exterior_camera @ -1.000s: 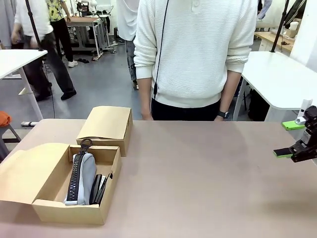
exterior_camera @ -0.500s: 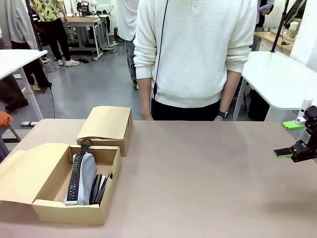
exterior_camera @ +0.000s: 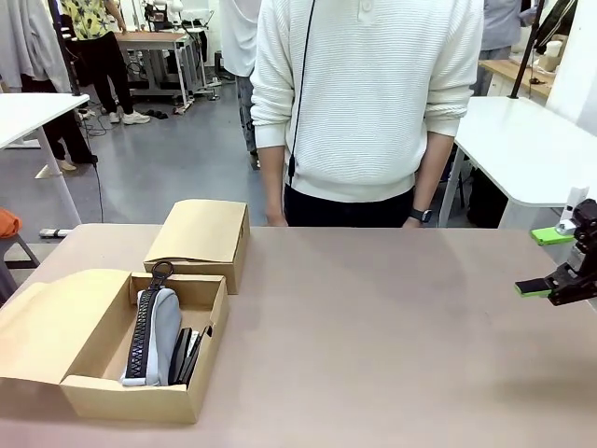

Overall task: Place items inside the box.
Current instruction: Close the lid of the Mailer Box closest to the robot.

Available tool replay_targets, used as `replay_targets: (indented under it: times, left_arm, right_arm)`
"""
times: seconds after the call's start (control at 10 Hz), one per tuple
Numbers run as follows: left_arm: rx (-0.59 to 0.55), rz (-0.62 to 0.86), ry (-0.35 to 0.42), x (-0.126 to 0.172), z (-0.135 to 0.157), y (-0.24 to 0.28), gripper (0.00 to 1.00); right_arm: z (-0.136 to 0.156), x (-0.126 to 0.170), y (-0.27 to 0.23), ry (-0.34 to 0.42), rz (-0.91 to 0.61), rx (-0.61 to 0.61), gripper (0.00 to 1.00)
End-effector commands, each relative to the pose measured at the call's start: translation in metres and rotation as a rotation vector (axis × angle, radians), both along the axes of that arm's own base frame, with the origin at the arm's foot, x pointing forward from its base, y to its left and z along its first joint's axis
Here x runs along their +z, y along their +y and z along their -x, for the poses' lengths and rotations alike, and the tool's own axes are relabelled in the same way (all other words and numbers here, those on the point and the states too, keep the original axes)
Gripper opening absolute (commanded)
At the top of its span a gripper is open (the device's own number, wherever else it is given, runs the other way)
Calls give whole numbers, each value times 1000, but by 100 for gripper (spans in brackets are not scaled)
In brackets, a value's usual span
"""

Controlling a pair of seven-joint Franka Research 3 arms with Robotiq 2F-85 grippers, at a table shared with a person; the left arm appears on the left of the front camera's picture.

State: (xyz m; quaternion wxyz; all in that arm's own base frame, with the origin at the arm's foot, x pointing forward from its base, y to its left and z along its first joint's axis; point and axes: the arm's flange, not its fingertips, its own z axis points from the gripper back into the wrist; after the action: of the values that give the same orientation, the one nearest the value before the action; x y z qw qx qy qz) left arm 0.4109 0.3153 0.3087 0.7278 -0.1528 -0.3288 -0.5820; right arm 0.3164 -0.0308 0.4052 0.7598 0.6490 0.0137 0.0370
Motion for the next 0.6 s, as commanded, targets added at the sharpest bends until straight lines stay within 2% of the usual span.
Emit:
replay_targets:
  times: [0.0,0.5]
  left_arm:
    - [13,14,15,-5,-9,3,100]
    - [-72,63,45,-26,-19,-29,100]
  right_arm:
    - [-1,5,0,19,-2,-14,100]
    - [-1,5,0,19,-2,-14,100]
